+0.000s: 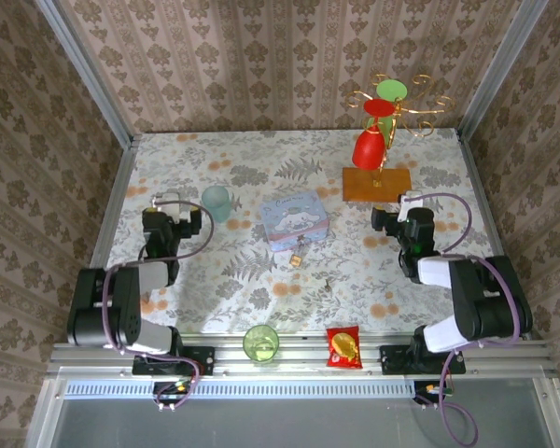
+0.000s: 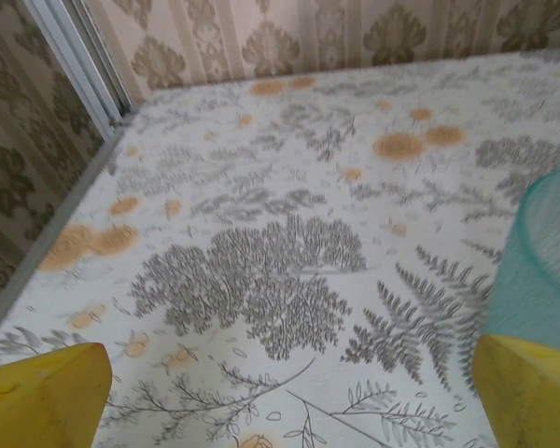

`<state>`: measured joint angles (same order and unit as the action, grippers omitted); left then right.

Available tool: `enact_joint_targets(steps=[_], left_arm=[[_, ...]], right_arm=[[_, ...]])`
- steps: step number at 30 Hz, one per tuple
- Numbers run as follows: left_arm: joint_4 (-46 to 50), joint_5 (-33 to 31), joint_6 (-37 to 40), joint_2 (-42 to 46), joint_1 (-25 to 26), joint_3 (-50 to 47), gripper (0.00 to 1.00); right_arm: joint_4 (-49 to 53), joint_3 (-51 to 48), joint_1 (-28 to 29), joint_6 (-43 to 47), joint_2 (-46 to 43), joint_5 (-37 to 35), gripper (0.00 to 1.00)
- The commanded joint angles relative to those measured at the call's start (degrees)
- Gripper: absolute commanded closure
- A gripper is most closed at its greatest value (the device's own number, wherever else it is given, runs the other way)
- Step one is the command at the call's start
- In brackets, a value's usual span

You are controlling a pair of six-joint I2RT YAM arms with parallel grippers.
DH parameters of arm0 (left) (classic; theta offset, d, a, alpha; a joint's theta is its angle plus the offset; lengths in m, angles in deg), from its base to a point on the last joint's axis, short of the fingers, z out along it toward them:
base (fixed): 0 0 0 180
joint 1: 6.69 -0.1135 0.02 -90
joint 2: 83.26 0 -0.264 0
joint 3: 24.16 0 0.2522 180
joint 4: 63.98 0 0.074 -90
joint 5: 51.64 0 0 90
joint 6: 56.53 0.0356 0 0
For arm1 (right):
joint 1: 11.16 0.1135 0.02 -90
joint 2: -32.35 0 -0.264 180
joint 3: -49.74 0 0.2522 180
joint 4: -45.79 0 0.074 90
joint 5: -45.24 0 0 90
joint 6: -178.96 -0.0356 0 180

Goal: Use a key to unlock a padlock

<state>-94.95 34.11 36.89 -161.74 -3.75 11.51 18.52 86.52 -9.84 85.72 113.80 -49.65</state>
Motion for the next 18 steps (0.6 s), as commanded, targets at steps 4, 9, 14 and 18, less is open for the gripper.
enact_joint_targets(steps=[4,9,14,18], left_arm=[[20.0,-3.7,-11.6,14.8,2.9,3.8,0.0],[31.1,8.9,-20.8,23.4,4.0,6.7,0.0],[35.7,14.7,-28.9,31.0,8.5,4.6,0.0],[41.9,12.3,-30.0,33.1,18.3,5.3,0.0]], right_arm=[[31.0,10.3,0.1,-8.7,-13.9,4.5,0.0],[40.6,10.1,0.0,-15.0,-22.9,9.6,0.0],[52.6,10.9,3.4,-19.3,-26.8,10.8,0.0],[59.7,11.4,12.5,-21.3,-26.0,9.1,0.0]])
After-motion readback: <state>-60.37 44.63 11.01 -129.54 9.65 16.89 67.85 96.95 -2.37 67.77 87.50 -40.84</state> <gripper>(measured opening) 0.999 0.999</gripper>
